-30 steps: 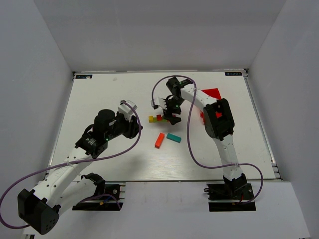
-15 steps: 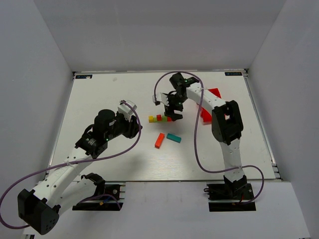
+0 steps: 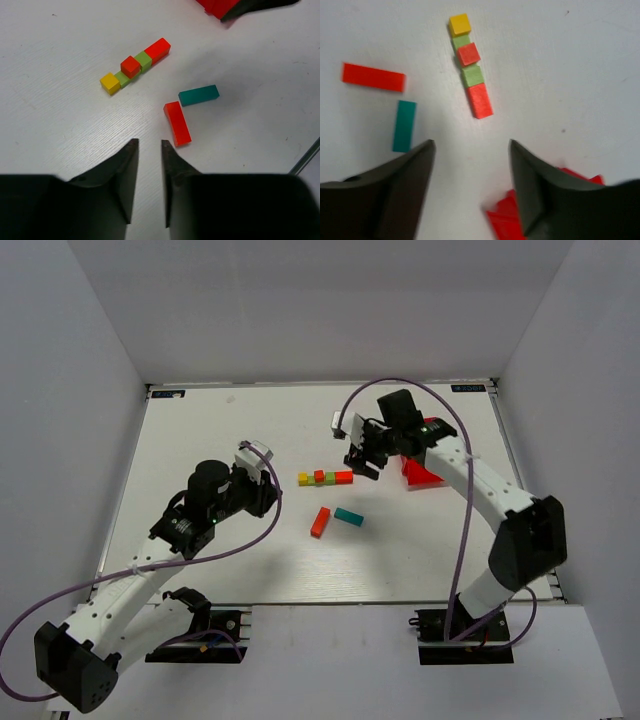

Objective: Build the wood block tower

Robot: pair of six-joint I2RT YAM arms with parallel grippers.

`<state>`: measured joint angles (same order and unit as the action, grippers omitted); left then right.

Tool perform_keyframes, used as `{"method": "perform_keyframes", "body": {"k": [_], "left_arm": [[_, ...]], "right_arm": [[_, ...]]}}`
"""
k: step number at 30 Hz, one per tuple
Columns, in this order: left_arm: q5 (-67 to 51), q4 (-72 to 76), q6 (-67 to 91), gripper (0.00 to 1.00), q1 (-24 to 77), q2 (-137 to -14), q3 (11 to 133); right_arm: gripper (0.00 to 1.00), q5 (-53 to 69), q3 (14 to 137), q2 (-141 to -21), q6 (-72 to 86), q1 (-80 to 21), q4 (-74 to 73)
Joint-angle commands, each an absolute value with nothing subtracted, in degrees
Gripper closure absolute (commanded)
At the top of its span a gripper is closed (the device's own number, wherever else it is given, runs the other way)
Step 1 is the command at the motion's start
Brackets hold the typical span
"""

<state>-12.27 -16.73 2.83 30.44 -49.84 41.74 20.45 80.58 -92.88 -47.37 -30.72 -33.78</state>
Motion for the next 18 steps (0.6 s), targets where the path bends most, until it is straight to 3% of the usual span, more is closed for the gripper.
{"method": "perform_keyframes", "body": {"k": [1, 2, 3, 4, 6, 9, 10, 11, 13, 15, 18], "left_arm": [[-11.25, -16.61, 2.55, 0.69, 30.15, -47.99, 42.45], [-10.55, -16.61, 2.55, 0.84, 30.15, -47.99, 42.45], [-10.55, -16.61, 2.55, 0.91, 30.15, -47.99, 41.84], [-9.94, -16.61, 2.55, 0.97, 30.15, -47.47, 41.84], [-9.32, -16.61, 2.55, 1.0, 30.15, -46.94, 41.84], [-7.3, -16.61, 2.02, 1.0, 30.15, -46.93, 41.84], [-7.29, -16.61, 2.02, 0.94, 30.15, -46.93, 41.84], [-7.29, -17.13, 1.5, 0.76, 30.15, -47.63, 41.84], [-6.77, -17.67, 1.49, 0.61, 30.15, -48.33, 42.36], [-6.25, -18.19, 1.49, 0.5, 30.15, -48.95, 42.36], [-6.24, -18.19, 1.49, 0.47, 30.15, -48.96, 42.36]], "right_arm": [[0.43, 24.07, 75.33, -89.56, -34.99, -30.67, -25.39], [0.65, 25.21, 76.89, -91.13, -34.46, -30.67, -32.1], [0.9, 28.7, 78.04, -92.1, -33.84, -30.93, -34.34], [1.0, 29.44, 79.35, -93.76, -32.27, -31.02, -36.28], [1.0, 29.53, 77.71, -94.31, -29.98, -31.81, -38.76], [1.0, 25.95, 65.43, -89.92, -27.6, -33.74, -30.36], [0.86, 25.32, 63.91, -87.65, -26.73, -34.27, -27.28], [0.79, 24.01, 61.9, -87.19, -26.37, -34.97, -26.46], [0.62, 21.28, 61.87, -87.01, -25.49, -35.68, -25.05], [0.55, 19.35, 62.31, -88.15, -24.7, -36.65, -24.96], [0.49, 18.2, 61.97, -90.87, -24.61, -38.31, -24.35]]}}
